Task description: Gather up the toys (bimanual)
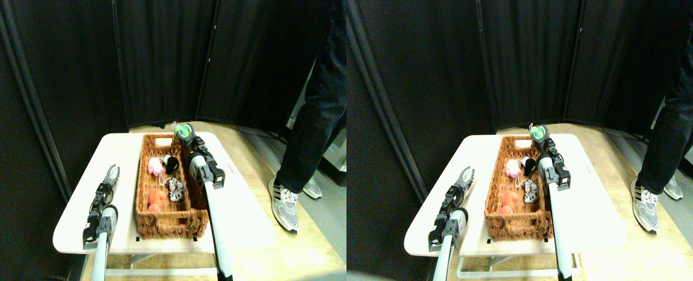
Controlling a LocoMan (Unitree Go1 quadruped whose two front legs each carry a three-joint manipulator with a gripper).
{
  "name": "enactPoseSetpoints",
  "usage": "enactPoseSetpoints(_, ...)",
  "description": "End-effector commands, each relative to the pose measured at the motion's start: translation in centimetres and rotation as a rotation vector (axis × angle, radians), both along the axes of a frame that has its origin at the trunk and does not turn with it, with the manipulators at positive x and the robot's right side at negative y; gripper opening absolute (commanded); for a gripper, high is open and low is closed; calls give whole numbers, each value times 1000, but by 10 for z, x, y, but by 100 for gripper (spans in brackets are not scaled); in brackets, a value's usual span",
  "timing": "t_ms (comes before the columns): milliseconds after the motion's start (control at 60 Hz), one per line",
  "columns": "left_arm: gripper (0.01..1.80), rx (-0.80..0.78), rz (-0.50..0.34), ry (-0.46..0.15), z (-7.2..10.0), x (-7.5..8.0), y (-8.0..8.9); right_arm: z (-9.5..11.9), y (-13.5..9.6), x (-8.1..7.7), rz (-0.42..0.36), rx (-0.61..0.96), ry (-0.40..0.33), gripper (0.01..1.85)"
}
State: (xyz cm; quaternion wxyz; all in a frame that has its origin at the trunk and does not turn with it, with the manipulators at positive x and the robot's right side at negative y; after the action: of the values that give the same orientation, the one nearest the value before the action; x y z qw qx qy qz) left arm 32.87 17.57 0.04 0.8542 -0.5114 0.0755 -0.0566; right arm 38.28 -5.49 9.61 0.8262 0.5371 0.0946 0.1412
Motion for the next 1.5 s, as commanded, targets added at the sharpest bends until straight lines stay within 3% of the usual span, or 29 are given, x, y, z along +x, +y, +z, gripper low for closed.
enactPoseSetpoints(17,1,-7,-1,-52,7,1,-1,6,8,-4,26,4,-43,1)
enactPoseSetpoints(317,1,-5,3,-53,8,2,-2,0,10,-3,48,27,14,1)
enactPoseSetpoints(367,1,-10,7,-53,8,2,-2,0,9,-2,58,33,38,15)
enactPoseSetpoints(400,1,-18,1,-54,8,3,-3,1,8,-2,50,27,63,34)
enactPoseSetpoints(450,1,-19,0,-53,8,3,-3,3,5,-5,32,-30,89,79)
enactPoseSetpoints(567,1,-17,0,-53,7,5,-3,5,2,-6,29,-40,97,99)
enactPoseSetpoints(783,1,-16,7,-46,8,6,-3,4,-5,-2,-4,-11,82,87)
enactPoseSetpoints(833,1,-3,2,-49,8,6,-3,6,-9,-1,-53,-15,45,62)
enactPoseSetpoints(850,1,-3,2,-49,8,6,-3,6,-9,-1,-53,-15,45,62)
enactPoseSetpoints(950,1,13,8,-50,8,6,-2,7,-26,12,-95,39,-14,2)
enactPoseSetpoints(1200,1,-16,-10,-39,6,11,-1,16,-68,19,-222,-20,-29,1)
enactPoseSetpoints(1500,1,-29,-27,-20,8,16,-5,12,-101,18,-270,-45,-53,1)
